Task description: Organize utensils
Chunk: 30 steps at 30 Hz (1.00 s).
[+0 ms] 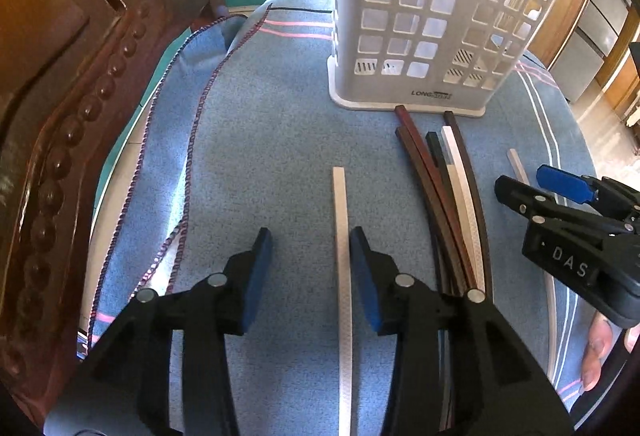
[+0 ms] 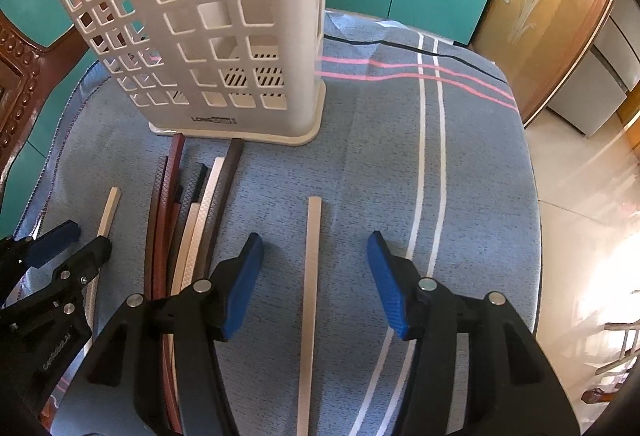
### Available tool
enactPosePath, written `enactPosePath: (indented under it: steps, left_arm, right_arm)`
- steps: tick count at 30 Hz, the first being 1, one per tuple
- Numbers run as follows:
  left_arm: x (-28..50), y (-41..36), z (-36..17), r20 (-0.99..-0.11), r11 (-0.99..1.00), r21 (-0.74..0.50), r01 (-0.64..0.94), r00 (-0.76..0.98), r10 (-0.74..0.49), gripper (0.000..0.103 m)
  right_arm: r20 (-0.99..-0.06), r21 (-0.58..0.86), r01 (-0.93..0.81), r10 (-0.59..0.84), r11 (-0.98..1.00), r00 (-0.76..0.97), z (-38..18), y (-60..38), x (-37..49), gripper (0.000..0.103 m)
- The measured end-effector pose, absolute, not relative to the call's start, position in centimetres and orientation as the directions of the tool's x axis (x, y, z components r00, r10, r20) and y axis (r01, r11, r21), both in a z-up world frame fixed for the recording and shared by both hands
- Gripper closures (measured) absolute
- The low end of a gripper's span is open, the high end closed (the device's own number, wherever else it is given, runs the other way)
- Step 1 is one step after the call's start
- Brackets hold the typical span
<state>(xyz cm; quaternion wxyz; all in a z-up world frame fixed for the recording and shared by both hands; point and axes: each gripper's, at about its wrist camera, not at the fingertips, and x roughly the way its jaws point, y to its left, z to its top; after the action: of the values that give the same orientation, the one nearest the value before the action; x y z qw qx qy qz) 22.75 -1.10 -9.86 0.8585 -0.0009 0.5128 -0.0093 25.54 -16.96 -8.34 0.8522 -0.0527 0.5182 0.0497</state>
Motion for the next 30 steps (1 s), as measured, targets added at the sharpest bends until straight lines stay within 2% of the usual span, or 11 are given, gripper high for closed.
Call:
enactPosePath:
  steps: [30]
  left_arm:
    - [22.41,-1.50,-10.22,-0.878,1.000,0.007,0.026,0.478,-0.007,0.055]
  right_arm:
    - [-0.882,-0.046,-0.147,0.029,0.988,0.470,-8.62,-16.77,24.59,0.046]
